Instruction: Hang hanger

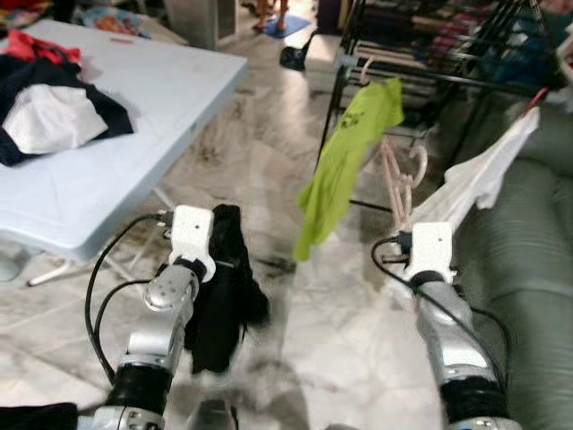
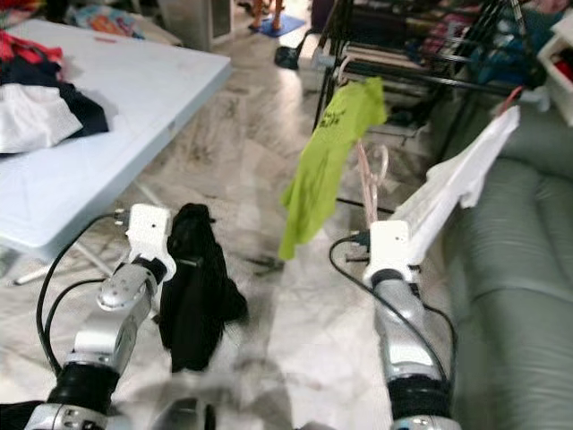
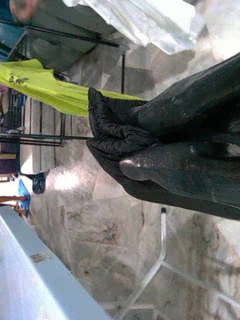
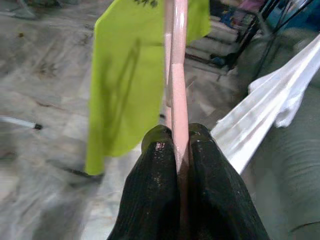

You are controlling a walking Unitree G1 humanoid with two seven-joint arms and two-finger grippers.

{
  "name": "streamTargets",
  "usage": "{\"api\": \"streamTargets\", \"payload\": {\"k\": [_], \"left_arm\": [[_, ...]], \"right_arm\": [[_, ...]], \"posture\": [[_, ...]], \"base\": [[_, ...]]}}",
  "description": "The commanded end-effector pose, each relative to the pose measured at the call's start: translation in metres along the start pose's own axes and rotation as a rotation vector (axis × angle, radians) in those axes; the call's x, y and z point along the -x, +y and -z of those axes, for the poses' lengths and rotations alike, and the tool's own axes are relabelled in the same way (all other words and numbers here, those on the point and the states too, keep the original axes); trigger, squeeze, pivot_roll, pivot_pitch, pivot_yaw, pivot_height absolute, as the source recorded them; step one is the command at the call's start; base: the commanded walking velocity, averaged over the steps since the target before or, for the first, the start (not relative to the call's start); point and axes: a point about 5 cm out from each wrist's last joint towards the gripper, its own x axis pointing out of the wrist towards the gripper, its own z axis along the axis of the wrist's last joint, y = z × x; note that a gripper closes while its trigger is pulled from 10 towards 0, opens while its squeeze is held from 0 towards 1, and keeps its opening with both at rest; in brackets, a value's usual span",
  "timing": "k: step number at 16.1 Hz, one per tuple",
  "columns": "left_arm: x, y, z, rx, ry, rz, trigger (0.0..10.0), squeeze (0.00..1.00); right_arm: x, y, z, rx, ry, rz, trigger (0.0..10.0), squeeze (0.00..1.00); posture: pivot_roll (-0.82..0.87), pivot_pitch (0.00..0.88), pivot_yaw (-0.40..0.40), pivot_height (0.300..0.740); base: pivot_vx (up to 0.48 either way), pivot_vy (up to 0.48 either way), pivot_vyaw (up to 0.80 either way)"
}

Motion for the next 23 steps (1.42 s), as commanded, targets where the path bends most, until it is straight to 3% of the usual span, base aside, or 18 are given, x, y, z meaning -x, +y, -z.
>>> {"api": "streamTargets", "payload": {"k": [1,3,5,6,8,9,13,16,23], "left_arm": [[-0.001,-0.001,-0.013,-0.044,-0.051,0.055,10.0,0.0],[-0.005,-0.007,-0.014,-0.11,-0.064,0.109,10.0,0.0],[-0.01,-0.024,-0.014,-0.158,-0.05,0.283,10.0,0.0],[-0.009,-0.04,-0.009,-0.263,-0.031,0.431,10.0,0.0],[-0.003,-0.051,-0.004,-0.358,-0.022,0.559,10.0,0.0],[0.0,-0.054,-0.003,-0.339,-0.014,0.586,10.0,0.0],[0.003,-0.052,0.006,-0.417,-0.025,0.567,10.0,0.0],[0.002,-0.051,0.004,-0.394,-0.052,0.523,10.0,0.0],[0.0,-0.062,0.002,-0.346,-0.075,0.571,10.0,0.0]], "right_arm": [[0.003,0.004,0.006,0.006,0.0,0.02,10.0,0.0],[0.005,0.005,0.007,-0.056,-0.001,0.062,10.0,0.0],[0.006,0.0,0.007,-0.023,0.002,0.054,10.0,0.0],[0.009,-0.007,0.011,0.012,0.004,0.058,10.0,0.0],[0.012,-0.015,0.018,-0.038,0.028,0.089,10.0,0.0],[0.011,-0.015,0.018,-0.028,0.026,0.089,10.0,0.0],[0.007,-0.014,0.005,-0.011,-0.019,0.072,10.0,0.0],[0.003,-0.016,0.005,-0.012,-0.004,0.084,10.0,0.0],[0.01,-0.018,0.013,0.0,0.019,0.094,10.0,0.0]], "posture": [[0.02,0.0,0.021,0.74],[-0.02,0.0,0.047,0.74],[-0.05,0.0,0.064,0.74],[-0.05,0.0,0.065,0.74],[-0.05,0.0,0.058,0.74],[-0.05,0.0,0.051,0.74],[-0.04,0.0,0.029,0.74],[-0.05,0.0,0.019,0.74],[-0.07,0.0,0.025,0.74]], "base": [[0.0,0.0,0.0],[0.0,0.0,0.0],[0.0,0.0,0.0],[0.0,0.0,0.0],[0.0,0.0,0.0],[0.0,0.0,0.0],[0.0,0.0,0.0],[0.0,0.0,0.0],[0.0,0.0,-0.31]]}}
